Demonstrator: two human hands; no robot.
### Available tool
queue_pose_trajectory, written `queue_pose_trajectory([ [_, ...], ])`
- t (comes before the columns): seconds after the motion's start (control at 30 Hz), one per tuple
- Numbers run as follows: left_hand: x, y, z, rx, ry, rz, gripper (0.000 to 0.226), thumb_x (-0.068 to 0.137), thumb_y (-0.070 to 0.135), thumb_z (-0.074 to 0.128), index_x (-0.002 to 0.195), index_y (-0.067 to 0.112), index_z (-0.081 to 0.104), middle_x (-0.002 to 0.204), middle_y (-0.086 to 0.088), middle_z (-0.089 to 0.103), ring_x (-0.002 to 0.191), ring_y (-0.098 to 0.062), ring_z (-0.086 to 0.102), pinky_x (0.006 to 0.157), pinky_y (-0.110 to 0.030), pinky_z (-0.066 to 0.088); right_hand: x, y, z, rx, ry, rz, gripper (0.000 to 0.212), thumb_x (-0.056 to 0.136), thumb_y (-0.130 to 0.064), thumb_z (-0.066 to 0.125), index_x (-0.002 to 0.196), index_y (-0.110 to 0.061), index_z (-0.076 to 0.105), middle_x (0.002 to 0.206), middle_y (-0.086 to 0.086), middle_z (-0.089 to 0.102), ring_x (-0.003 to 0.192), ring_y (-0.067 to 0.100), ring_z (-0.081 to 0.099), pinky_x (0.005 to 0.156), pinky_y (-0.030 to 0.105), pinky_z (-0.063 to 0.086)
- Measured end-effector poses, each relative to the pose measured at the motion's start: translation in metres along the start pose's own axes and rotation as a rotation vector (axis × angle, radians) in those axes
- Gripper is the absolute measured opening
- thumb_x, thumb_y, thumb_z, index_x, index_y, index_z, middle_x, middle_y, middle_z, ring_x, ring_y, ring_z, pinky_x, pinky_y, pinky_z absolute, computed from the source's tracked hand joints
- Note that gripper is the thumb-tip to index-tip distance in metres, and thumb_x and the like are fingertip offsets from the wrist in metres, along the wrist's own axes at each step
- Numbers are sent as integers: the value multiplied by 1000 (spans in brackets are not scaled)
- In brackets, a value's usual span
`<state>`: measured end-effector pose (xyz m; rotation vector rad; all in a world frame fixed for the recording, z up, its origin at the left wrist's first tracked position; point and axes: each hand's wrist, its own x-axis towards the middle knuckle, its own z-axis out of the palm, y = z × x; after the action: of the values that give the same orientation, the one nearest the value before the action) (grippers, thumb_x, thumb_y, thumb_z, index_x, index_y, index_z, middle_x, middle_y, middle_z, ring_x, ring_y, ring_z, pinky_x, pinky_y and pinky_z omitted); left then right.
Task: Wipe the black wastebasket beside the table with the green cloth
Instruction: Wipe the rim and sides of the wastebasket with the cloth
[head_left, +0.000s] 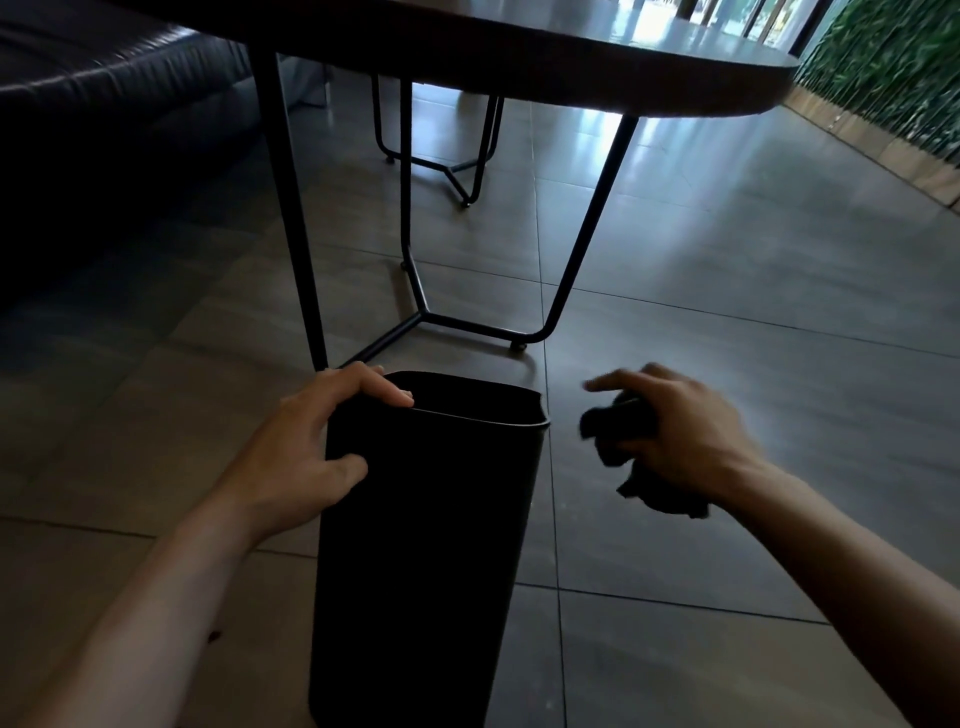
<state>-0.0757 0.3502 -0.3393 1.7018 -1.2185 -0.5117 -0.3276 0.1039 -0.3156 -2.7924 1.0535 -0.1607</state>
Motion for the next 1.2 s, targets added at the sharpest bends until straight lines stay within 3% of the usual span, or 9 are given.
queue_pose_trajectory([
  [0.1, -4, 1, -1, -36, -37, 5, 48, 64, -4, 60, 102, 25, 64, 123, 9, 69, 131, 5, 49, 104, -23, 38, 14, -20, 11, -97, -173, -188, 63, 97, -25, 68, 139, -65, 46, 116, -11, 53, 91, 20, 61, 75, 37, 56],
  [0.2, -7, -4, -3, -36, -26, 11, 43, 63, -3, 59, 98, 22, 62, 125, 12, 68, 135, 5, 45, 107, -28, 36, 18, -30, 15, -119, -193, -315, 45, 98, -23, 64, 129, -55, 59, 124, -9, 54, 91, 19, 58, 65, 27, 42],
  [0.37, -8, -13, -5, 14, 57, 14, 50, 69, -16, 64, 98, 25, 61, 130, 17, 64, 141, 3, 39, 122, -48, 25, 0, -36, 9, -190, -181, -425, 43, 96, -26, 63, 128, -52, 52, 119, -11, 54, 88, 17, 55, 58, 21, 28],
  [0.47, -8, -4, -3, 26, 137, 39, 54, 68, -3, 62, 110, 31, 62, 134, 19, 60, 140, 3, 40, 119, -42, 29, -10, -48, -4, -190, -150, -427, 41, 94, -29, 62, 125, -53, 51, 111, -15, 56, 83, 14, 50, 55, 21, 25],
  [0.6, -9, 20, 11, 2, 117, 195, 49, 80, 22, 61, 127, 37, 58, 137, 15, 58, 136, -5, 48, 108, -22, 39, -12, -63, -21, -298, -182, -391, 39, 89, -34, 58, 125, -51, 55, 109, -14, 63, 88, 20, 62, 64, 31, 37],
  [0.8, -9, 30, 58, 339, -151, 244, 73, 81, 42, 75, 146, 43, 42, 153, 22, 39, 146, -1, 29, 119, -40, 32, -2, -71, -25, -396, -334, -257, 35, 93, -35, 54, 124, -49, 60, 103, -4, 68, 88, 25, 64, 69, 34, 47],
  [0.93, -8, 20, 77, 569, -209, 198, 88, 79, 43, 76, 153, 45, 27, 160, 20, 30, 151, -6, 19, 126, -44, 9, 2, -72, -10, -385, -214, -232, 31, 95, -37, 55, 124, -43, 63, 108, -2, 69, 90, 27, 65, 67, 33, 40],
  [1.07, -10, 16, 78, 590, -80, 133, 90, 75, 32, 81, 151, 43, 33, 150, 21, 45, 143, -8, 35, 123, -42, 24, -7, -75, 14, -262, -47, -230, 32, 99, -38, 52, 130, -41, 60, 110, -2, 62, 101, 27, 62, 70, 34, 44],
  [1.2, -10, 15, 80, 588, -57, 109, 81, 78, 26, 77, 147, 43, 38, 143, 22, 49, 137, -6, 37, 121, -43, 25, -22, -67, 30, -146, 84, -186, 38, 97, -35, 57, 134, -41, 56, 116, -4, 57, 102, 22, 57, 74, 37, 52],
])
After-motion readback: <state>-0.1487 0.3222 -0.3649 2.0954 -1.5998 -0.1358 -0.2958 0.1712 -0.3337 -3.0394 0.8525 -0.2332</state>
